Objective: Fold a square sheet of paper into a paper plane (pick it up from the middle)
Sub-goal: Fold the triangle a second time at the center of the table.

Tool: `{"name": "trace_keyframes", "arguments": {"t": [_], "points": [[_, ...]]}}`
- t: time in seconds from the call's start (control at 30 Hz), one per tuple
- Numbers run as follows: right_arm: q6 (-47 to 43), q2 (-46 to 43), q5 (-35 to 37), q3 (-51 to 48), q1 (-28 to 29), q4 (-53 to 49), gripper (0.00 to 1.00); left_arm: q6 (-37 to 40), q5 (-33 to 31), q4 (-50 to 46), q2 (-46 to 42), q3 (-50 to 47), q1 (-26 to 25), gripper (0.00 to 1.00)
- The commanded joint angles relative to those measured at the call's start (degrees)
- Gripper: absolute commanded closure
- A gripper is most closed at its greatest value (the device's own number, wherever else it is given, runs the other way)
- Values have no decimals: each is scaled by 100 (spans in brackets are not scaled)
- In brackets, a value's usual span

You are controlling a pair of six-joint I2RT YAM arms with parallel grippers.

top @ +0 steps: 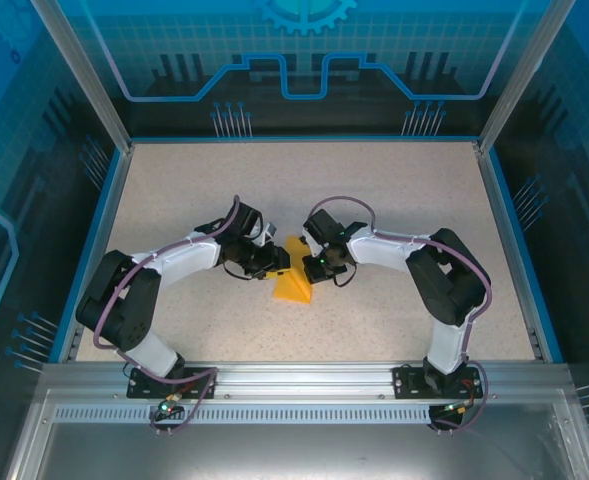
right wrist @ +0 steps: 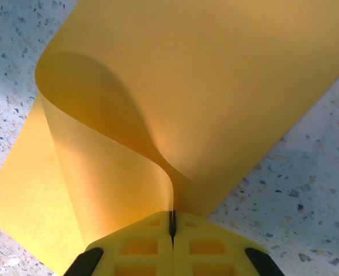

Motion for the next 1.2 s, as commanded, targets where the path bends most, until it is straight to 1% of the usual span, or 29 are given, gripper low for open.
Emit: {"name": "trace_keyframes", "arguments": {"t": [0.0,0.37,0.5,0.7,0.87,0.97,1.1,1.17], "points": [[-17,-20,127,76,63,-181,95,120,169,-126,50,136,-45,66],[-30,135,35,108,69,-124,95,61,161,-99,32,128,-71,66],[-26,142,44,109,66,-133,95,-77,232,34,41,136,-72,68],[14,152,49,29,67,-76,95,-543,251,308,105,136,-72,80],[22,152,50,12,63,-63,95,-1035,507,939,247,-70,-77,86],[27,169,49,24,71,-54,95,-1135,587,1164,351,-140,-78,90],[26,204,57,29,64,-54,95,-1198,612,1347,447,-213,-89,100],[16,229,49,39,70,-51,95,-1244,634,1453,510,-272,-106,100]]}}
